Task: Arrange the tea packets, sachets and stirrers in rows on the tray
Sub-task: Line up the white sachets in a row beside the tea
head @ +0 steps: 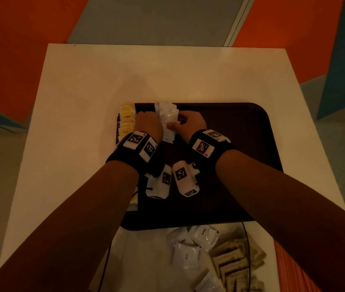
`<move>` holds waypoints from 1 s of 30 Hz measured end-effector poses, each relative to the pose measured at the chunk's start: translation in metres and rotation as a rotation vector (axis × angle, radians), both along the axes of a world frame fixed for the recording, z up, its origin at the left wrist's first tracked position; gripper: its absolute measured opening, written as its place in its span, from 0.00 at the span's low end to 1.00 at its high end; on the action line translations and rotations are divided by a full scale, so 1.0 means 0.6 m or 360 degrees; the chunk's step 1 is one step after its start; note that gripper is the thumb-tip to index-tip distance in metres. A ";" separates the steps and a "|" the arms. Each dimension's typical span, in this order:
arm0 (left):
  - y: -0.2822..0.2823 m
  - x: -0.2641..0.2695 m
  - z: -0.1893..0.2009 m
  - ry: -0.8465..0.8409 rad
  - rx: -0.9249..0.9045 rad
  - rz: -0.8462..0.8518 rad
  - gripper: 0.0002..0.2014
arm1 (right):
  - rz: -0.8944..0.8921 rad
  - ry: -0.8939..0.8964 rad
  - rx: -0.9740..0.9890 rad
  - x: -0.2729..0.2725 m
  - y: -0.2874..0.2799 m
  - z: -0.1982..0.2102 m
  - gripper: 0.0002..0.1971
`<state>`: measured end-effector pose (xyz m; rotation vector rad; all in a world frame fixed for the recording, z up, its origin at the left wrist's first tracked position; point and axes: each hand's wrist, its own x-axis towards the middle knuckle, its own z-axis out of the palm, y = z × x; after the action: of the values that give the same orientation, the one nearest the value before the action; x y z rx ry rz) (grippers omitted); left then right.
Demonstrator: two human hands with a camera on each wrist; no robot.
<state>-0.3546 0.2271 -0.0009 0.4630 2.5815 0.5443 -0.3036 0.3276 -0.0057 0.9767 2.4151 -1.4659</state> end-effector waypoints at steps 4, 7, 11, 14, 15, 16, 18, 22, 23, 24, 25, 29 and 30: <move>-0.011 0.012 0.008 -0.0018 0.0034 -0.0064 0.13 | -0.0036 0.0009 -0.0034 0.013 0.011 0.003 0.24; -0.024 0.020 0.011 -0.0123 0.0048 -0.0073 0.12 | -0.0017 -0.0009 -0.0049 0.027 0.015 0.004 0.27; -0.038 0.040 0.004 -0.0246 0.0061 -0.0097 0.10 | 0.0008 -0.0050 -0.0108 0.051 0.015 0.000 0.22; -0.044 0.055 0.001 -0.0252 0.0113 -0.0129 0.09 | 0.0020 -0.0020 -0.0152 0.063 0.015 -0.004 0.20; -0.044 0.059 0.002 -0.0251 0.0126 -0.0136 0.10 | 0.0019 -0.0010 -0.0161 0.065 0.014 -0.005 0.19; -0.045 0.061 0.002 -0.0240 0.0127 -0.0134 0.11 | 0.0020 -0.0012 -0.0171 0.066 0.013 -0.005 0.19; -0.047 0.063 0.004 -0.0203 0.0113 -0.0123 0.13 | 0.0040 -0.0038 -0.0222 0.067 0.010 -0.006 0.17; -0.053 0.060 0.010 -0.0154 0.0212 -0.0055 0.15 | 0.0083 -0.0030 -0.0191 0.068 0.010 -0.005 0.19; -0.054 0.057 0.013 -0.0192 0.0296 -0.0019 0.16 | 0.0083 0.0004 -0.0174 0.067 0.011 -0.005 0.21; -0.054 0.054 0.014 -0.0256 0.0369 0.0017 0.17 | 0.0082 0.0043 -0.0186 0.066 0.011 -0.004 0.24; -0.053 0.051 0.015 -0.0300 0.0434 0.0040 0.18 | 0.0072 0.0076 -0.0232 0.065 0.010 -0.001 0.27; -0.047 0.057 0.019 -0.0375 0.0483 0.0108 0.17 | 0.0129 0.0135 -0.0280 0.066 0.002 0.002 0.27; -0.047 0.062 0.020 -0.0388 0.0476 0.0116 0.17 | 0.0165 0.0141 -0.0245 0.068 0.000 -0.001 0.27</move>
<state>-0.3176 0.1986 0.0110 0.3733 2.2993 0.9582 -0.2631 0.3274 -0.0061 0.7580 2.3307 -1.6609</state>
